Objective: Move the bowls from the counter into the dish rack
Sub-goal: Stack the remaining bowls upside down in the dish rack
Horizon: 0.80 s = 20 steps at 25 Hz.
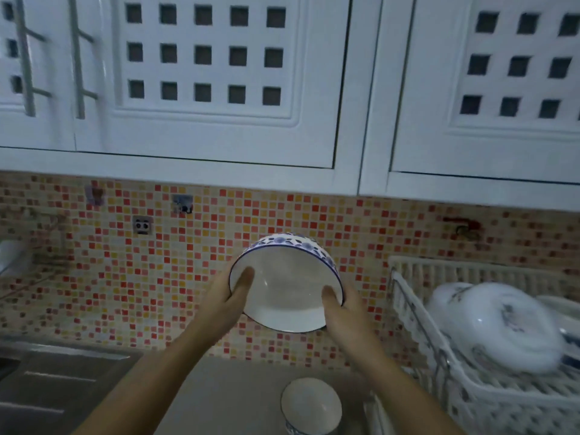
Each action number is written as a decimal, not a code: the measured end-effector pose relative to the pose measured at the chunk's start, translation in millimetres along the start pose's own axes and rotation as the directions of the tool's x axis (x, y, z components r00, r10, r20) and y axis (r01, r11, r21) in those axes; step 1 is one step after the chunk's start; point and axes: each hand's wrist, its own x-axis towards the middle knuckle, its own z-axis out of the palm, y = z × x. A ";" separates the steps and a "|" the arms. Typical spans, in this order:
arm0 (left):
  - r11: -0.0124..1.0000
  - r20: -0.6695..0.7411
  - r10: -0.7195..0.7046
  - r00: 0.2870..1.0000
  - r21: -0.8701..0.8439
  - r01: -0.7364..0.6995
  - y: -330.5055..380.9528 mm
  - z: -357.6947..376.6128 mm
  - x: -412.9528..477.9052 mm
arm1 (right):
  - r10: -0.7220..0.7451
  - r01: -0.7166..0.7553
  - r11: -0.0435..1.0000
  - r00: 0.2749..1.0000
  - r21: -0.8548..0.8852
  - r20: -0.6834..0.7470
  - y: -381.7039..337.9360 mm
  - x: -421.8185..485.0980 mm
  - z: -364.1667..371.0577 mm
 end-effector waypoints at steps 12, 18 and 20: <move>0.878 0.460 0.453 0.764 -0.378 -0.293 146.2 149.7 32.7 | -0.628 0.561 0.737 0.775 -0.378 -0.073 -50.6 -35.7 -247.3; 0.906 0.699 0.400 0.593 -0.205 -0.369 237.6 247.8 32.9 | -0.649 0.451 0.600 0.758 -0.661 -0.071 -32.7 -31.0 -385.5; 0.897 0.675 0.412 0.612 -0.184 -0.401 249.3 289.3 31.0 | -0.469 0.345 0.768 0.877 -0.540 -0.105 -23.9 -33.1 -425.7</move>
